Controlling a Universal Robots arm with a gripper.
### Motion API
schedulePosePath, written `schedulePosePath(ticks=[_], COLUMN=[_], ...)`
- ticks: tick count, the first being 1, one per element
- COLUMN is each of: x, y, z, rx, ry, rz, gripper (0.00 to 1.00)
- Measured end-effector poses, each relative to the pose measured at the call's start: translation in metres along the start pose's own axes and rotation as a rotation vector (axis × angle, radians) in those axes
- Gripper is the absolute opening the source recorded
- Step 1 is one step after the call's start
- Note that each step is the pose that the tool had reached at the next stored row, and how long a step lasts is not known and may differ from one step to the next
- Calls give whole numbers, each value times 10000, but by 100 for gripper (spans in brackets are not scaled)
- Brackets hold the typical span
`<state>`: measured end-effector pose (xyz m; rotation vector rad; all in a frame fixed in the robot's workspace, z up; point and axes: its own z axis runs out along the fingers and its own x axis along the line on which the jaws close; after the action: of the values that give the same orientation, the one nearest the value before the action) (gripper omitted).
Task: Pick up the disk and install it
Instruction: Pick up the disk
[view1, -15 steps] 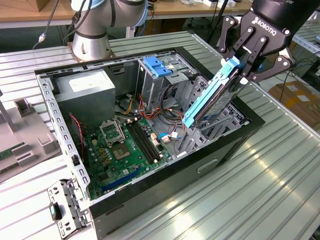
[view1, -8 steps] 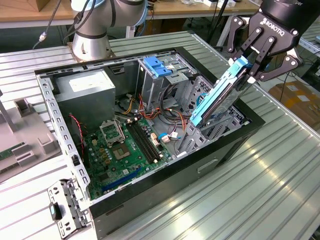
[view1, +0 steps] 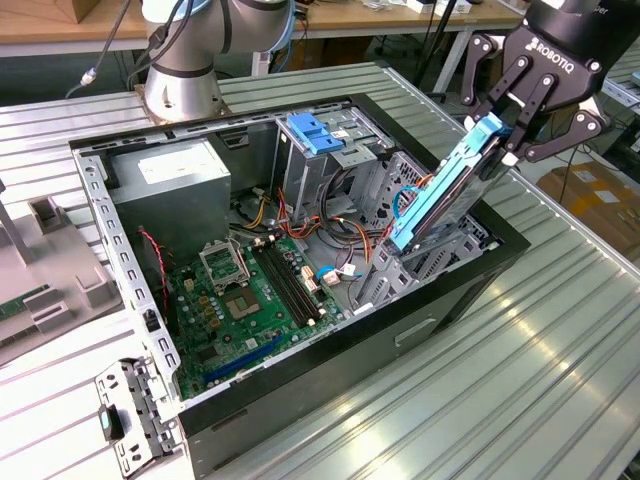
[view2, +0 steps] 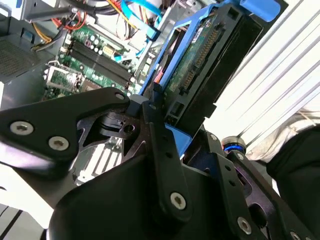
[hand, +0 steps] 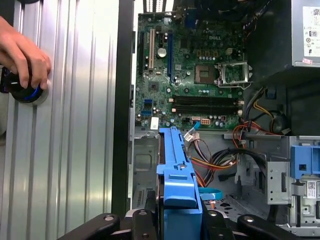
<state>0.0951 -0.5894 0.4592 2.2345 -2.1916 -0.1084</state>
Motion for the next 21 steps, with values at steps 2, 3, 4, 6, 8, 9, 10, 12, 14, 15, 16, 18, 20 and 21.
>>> schedulePosePath(ticks=[2,3,4,6,8,9,10,12,14,15,16,18,20,21], x=[0,0,0,0,-2,-2,-1,-2,-1,-2,-2,-6,-12,-14], y=[0,0,0,0,25,42,74,107,116,118,121,142,187,207], z=[2,3,3,3,4,4,8,12,18,20,20,23,28,30], rx=[175,303,302,304,307,308,310,313,320,323,327,332,336,337], ry=[0,-1,-1,-2,-2,0,-2,-4,-12,-13,-14,-19,-24,-25], rz=[-8,-13,-13,-14,-10,-10,-5,23,170,257,343,482,553,570], gripper=[37,37,37,37,37,37,37,37,37,37,37,37,37,37])
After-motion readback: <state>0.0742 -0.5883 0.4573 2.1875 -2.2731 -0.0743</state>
